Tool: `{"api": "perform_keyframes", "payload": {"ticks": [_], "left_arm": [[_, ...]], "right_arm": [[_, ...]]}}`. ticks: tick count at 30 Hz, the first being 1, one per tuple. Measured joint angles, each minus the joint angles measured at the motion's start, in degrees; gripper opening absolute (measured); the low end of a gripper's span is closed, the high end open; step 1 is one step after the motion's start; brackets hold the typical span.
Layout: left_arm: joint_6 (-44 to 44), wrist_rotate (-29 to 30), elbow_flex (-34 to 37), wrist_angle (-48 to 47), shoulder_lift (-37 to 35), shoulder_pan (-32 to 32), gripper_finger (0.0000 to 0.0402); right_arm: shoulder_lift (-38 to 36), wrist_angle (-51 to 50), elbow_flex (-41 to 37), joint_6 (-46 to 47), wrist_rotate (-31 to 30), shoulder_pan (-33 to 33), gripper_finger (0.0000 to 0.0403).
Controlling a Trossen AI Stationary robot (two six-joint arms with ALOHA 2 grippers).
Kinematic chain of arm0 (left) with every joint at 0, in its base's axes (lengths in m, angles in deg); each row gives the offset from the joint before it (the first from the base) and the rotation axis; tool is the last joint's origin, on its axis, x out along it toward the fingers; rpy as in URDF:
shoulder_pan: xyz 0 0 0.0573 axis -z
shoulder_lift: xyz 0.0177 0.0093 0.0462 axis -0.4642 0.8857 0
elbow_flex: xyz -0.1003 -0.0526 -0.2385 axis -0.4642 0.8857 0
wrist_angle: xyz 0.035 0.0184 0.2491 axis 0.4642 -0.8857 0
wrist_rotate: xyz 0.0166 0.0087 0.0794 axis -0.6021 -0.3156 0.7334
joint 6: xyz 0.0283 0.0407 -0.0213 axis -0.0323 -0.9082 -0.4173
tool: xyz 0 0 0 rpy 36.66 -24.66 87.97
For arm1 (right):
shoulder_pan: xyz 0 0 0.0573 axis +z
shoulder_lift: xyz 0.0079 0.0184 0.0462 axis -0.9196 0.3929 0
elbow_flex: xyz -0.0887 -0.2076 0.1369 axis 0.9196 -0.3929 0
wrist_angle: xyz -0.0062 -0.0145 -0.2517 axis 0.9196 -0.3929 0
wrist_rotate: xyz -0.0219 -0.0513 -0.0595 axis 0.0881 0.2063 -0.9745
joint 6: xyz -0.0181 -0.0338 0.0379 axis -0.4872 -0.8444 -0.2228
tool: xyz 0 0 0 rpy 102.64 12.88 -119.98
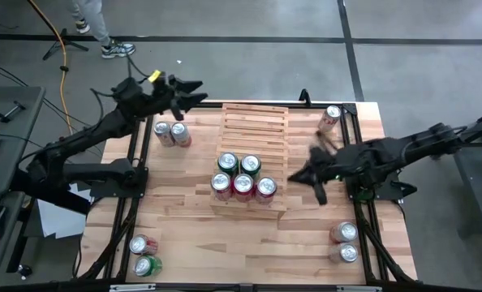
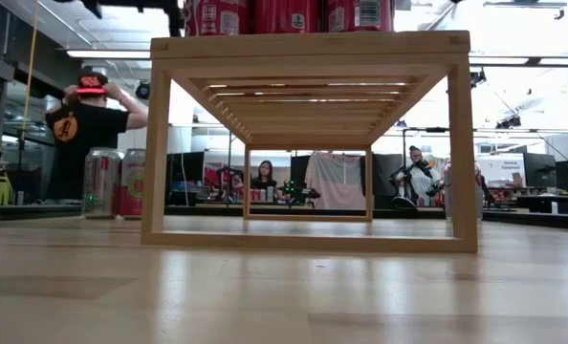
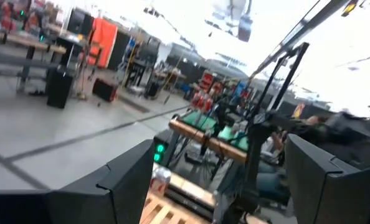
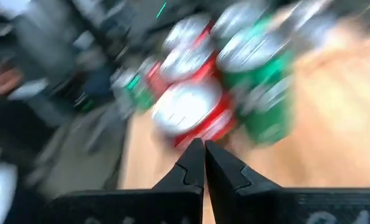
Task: Place canned beverage on shelf
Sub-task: Put the green soda can on the shelf aligned with the other green soda cans
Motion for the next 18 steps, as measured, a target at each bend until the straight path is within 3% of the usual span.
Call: {"api": "perform_keyframes", "payload": {"ticks": [5,8,18], "left_arm": [[0.2,-0.2,0.0,-0.1,-5.2,0.1,0.0259],[2.4,-2.5,0.0,-0.1,-7.7,0.2,0.0259],[10.5,-10.6,0.0,-0.7,-11.6,0.2,0.0259]], "right_arm": [[-4.5,0.8,0.0,-4.8,-19.7,-1.9,0.0000],[-5.0,1.4,0.0,-5.2,-27.6,-3.7,0.0000],[-3.3,1.5,0.0,-8.9,-23.4,-9.5,0.0000]]}}
